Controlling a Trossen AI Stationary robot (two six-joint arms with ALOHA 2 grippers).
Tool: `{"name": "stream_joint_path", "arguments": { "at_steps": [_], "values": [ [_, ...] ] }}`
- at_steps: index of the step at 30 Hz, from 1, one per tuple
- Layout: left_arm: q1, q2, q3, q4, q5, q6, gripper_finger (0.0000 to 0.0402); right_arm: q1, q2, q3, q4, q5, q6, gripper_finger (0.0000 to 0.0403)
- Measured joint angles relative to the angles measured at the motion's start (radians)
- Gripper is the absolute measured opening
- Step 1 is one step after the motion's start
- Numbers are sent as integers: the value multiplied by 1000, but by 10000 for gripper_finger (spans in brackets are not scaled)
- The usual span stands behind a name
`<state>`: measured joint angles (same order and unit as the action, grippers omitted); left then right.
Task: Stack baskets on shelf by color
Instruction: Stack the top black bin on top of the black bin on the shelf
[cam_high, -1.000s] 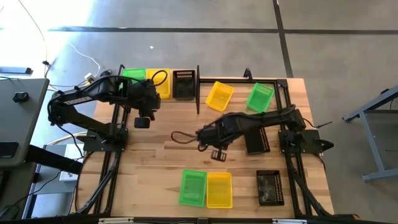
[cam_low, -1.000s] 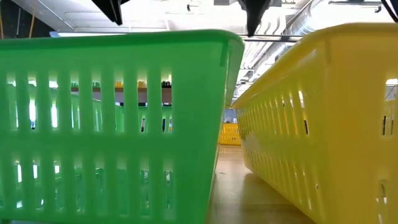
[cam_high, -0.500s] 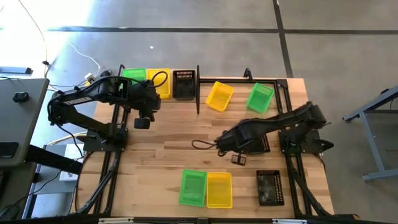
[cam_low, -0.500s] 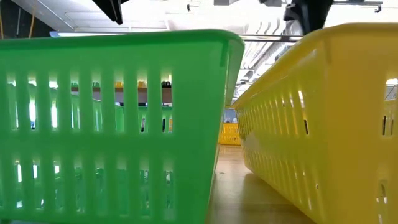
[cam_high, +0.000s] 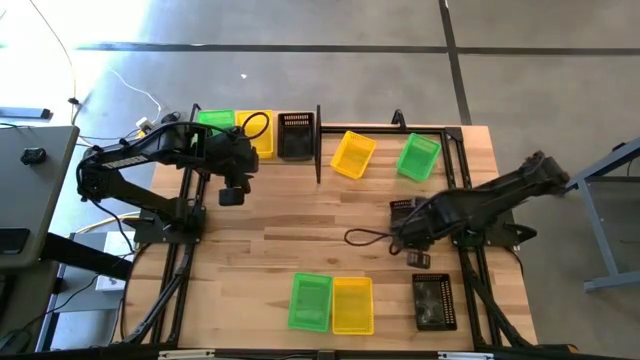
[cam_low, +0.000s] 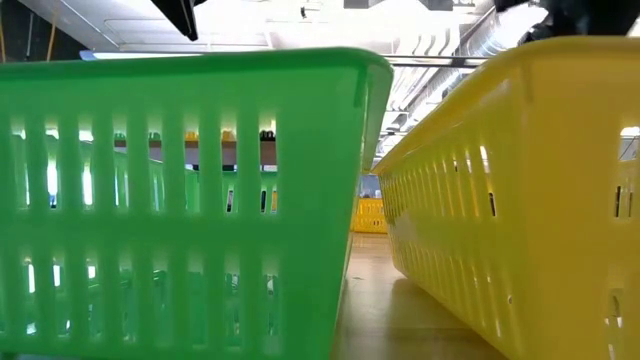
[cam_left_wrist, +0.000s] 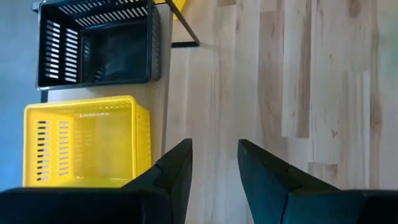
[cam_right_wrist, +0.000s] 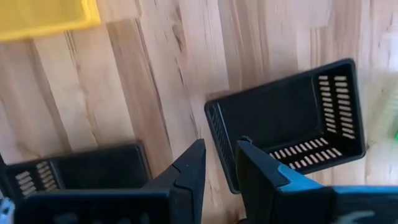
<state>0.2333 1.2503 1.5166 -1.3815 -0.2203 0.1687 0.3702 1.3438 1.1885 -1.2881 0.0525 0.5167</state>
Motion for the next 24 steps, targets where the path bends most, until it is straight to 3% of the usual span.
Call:
{"name": "stream_joint_path", "arguments": {
  "at_steps": [15, 24],
  "values": [
    [0, 0, 0, -1, -8, -117, 117, 37, -57, -252, 121, -5, -27, 105],
    [0, 0, 0, -1, -8, -117, 117, 37, -57, -321, 224, -51, -45, 108]
  ]
}}
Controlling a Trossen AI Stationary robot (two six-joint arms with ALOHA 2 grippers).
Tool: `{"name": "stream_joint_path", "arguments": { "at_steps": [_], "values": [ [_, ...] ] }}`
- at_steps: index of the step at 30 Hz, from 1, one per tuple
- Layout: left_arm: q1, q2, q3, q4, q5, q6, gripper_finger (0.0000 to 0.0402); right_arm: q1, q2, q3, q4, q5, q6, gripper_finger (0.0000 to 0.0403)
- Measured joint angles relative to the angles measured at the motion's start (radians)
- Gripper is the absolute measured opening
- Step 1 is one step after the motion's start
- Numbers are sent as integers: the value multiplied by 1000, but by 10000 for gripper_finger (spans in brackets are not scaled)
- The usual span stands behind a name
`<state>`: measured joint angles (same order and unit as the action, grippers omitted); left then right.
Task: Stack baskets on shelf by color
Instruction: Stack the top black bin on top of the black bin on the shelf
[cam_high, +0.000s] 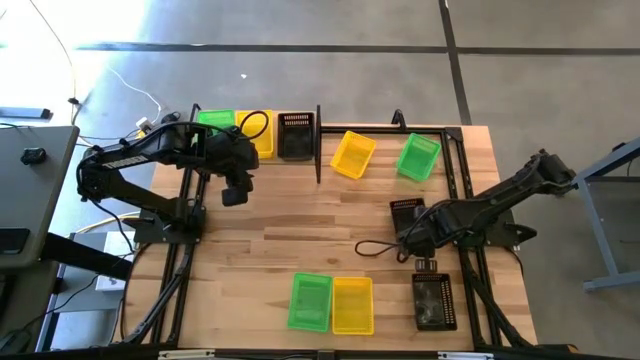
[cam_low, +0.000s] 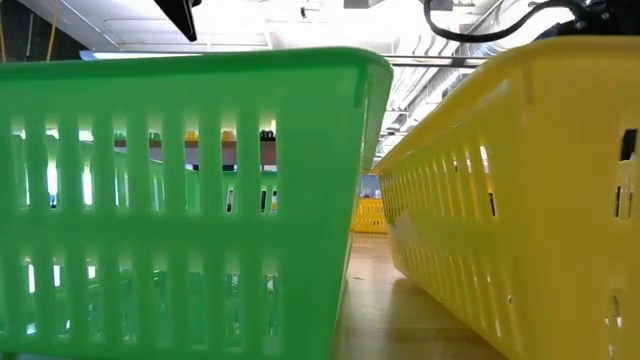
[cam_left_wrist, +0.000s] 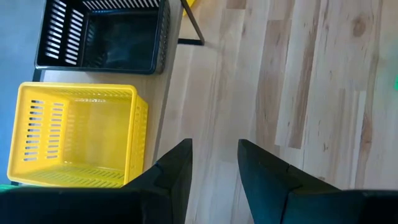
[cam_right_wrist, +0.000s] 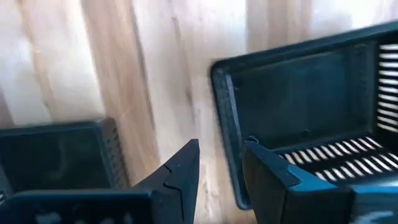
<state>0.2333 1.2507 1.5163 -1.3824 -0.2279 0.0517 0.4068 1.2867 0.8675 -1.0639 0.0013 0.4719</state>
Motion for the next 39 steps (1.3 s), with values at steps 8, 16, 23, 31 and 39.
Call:
{"name": "stream_joint_path", "arguments": {
  "at_steps": [8, 16, 23, 31, 39],
  "values": [
    [0, 0, 0, 0, 0, -13, 117, 0, 4, 0, 14, 7, -9, 108],
    [0, 0, 0, 0, 0, -15, 117, 0, 85, 0, 24, 6, -9, 108],
    [0, 0, 0, 0, 0, -15, 117, 0, 177, 0, 23, 8, -9, 108],
    [0, 0, 0, 0, 0, -15, 117, -4, 207, 0, 17, 16, 30, 46],
    [0, 0, 0, 0, 0, -15, 117, -23, 207, 25, 16, -37, 123, 6]
  ]
}}
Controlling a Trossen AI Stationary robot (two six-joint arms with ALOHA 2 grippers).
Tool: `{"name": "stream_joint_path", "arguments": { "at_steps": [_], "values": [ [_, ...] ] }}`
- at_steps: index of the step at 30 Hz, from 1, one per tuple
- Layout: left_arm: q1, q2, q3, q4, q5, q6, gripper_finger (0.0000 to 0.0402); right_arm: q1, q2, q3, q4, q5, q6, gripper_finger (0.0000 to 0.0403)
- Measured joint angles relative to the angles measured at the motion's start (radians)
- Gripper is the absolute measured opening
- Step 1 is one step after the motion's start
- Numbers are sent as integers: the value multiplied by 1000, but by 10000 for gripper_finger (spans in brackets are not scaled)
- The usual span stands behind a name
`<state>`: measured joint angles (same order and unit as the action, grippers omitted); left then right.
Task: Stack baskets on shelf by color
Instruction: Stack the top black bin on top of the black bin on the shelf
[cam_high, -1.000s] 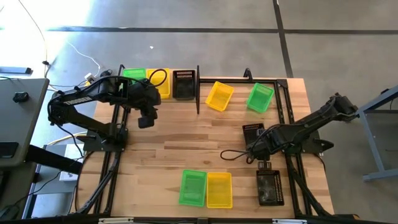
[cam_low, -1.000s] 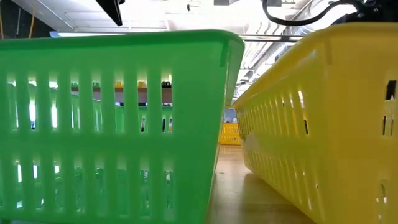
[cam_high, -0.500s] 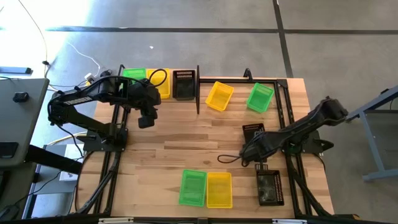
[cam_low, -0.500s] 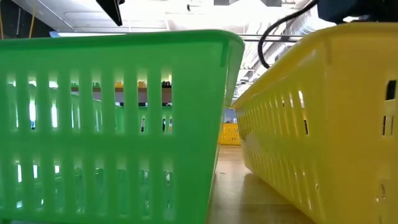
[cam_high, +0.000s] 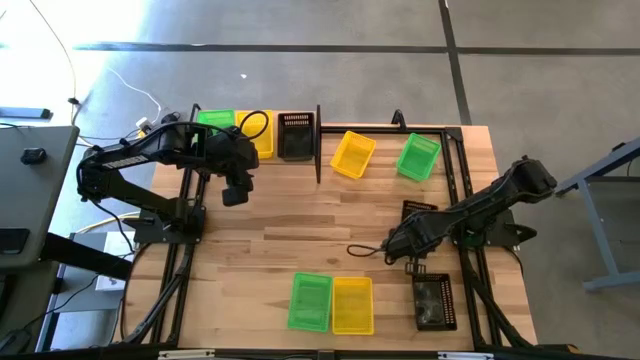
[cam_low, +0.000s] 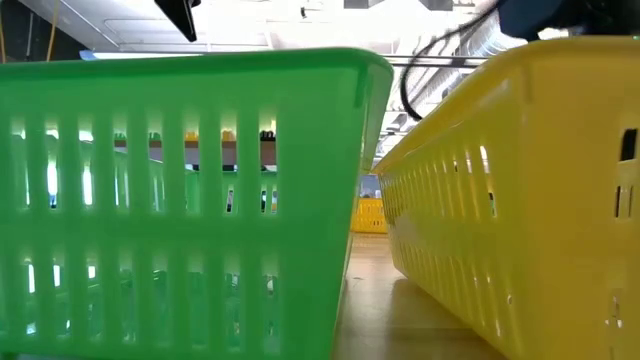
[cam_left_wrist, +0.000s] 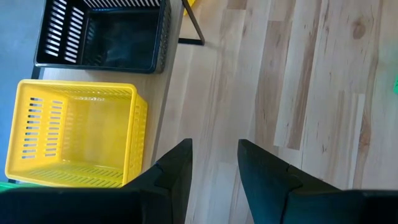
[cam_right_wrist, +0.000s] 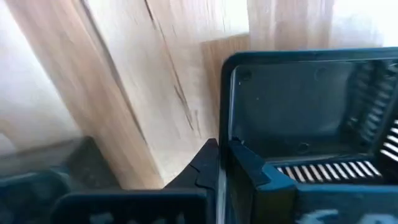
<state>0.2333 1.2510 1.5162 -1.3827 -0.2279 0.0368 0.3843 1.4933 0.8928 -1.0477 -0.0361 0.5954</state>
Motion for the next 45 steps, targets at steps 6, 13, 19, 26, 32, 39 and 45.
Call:
{"name": "stream_joint_path", "arguments": {
  "at_steps": [6, 13, 19, 26, 32, 39, 45],
  "values": [
    [0, 0, 0, 0, 0, 0, 117, 0, 0, 118, -8, 25, 93, 2],
    [0, 0, 0, -6, 0, -6, 117, -18, 0, 269, -36, 94, 216, 1],
    [0, 0, 0, -7, 0, -27, 117, -57, 0, 384, -47, 159, 220, 1],
    [0, 0, 0, -8, 0, -69, 117, -117, 0, 507, -63, 247, 216, 0],
    [0, 0, 0, -8, -16, -70, 117, -169, 0, 585, -69, 327, 205, 0],
    [0, 0, 0, -8, -18, -68, 117, -228, 0, 663, -70, 405, 159, 0],
    [0, 0, 0, -8, -21, -60, 117, -283, 0, 718, -69, 449, 76, 0]
  ]
}}
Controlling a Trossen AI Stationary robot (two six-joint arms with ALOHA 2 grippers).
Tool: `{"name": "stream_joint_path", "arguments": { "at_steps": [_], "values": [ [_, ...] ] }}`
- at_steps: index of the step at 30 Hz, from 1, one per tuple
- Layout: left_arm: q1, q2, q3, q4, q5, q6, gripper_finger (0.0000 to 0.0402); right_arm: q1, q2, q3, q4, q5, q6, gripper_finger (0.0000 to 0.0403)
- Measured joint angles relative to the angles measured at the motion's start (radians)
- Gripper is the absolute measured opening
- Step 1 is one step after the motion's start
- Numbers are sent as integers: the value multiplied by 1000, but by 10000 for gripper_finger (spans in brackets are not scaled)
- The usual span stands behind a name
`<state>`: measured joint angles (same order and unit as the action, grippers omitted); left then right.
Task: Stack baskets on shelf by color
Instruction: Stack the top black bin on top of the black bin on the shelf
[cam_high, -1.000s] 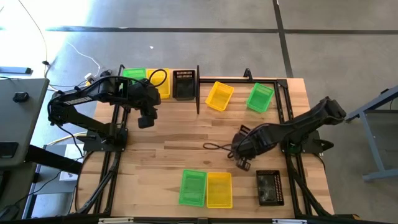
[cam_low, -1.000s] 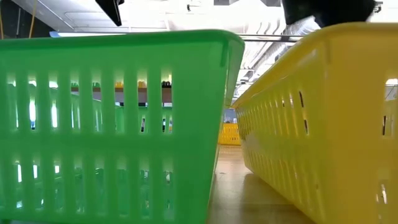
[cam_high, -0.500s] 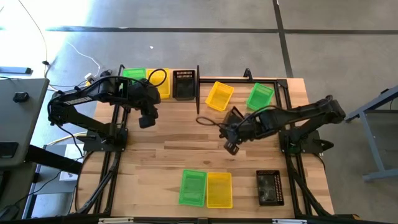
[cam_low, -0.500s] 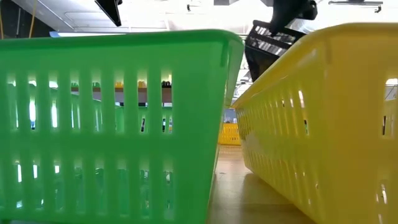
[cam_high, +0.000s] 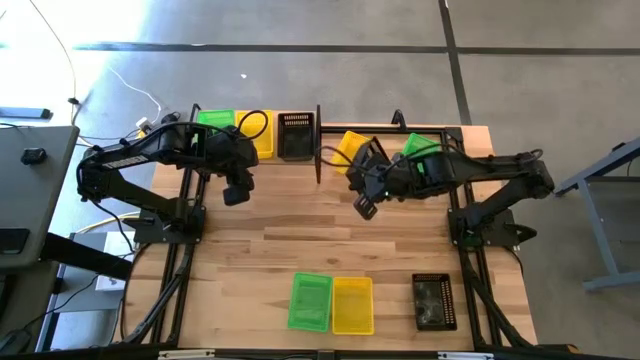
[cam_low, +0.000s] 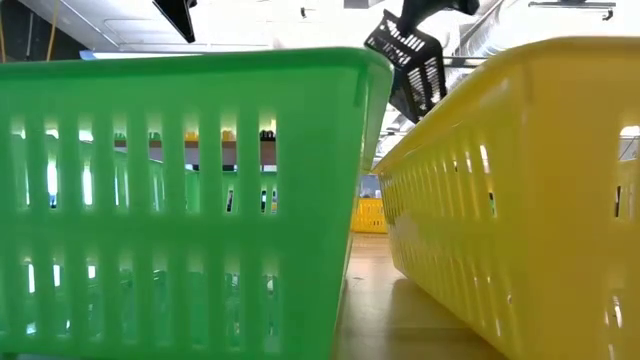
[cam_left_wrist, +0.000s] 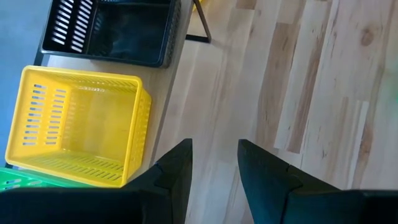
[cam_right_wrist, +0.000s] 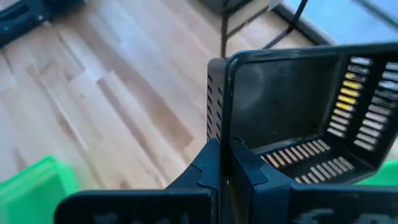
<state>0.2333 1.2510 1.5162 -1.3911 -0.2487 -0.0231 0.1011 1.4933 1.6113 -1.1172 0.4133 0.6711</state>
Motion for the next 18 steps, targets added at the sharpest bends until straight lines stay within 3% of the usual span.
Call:
{"name": "stream_joint_path", "arguments": {
  "at_steps": [18],
  "values": [
    [0, 0, 0, 1, -2, -95, 117, -273, 0, 173, 121, 36, -527, 0]
  ]
}}
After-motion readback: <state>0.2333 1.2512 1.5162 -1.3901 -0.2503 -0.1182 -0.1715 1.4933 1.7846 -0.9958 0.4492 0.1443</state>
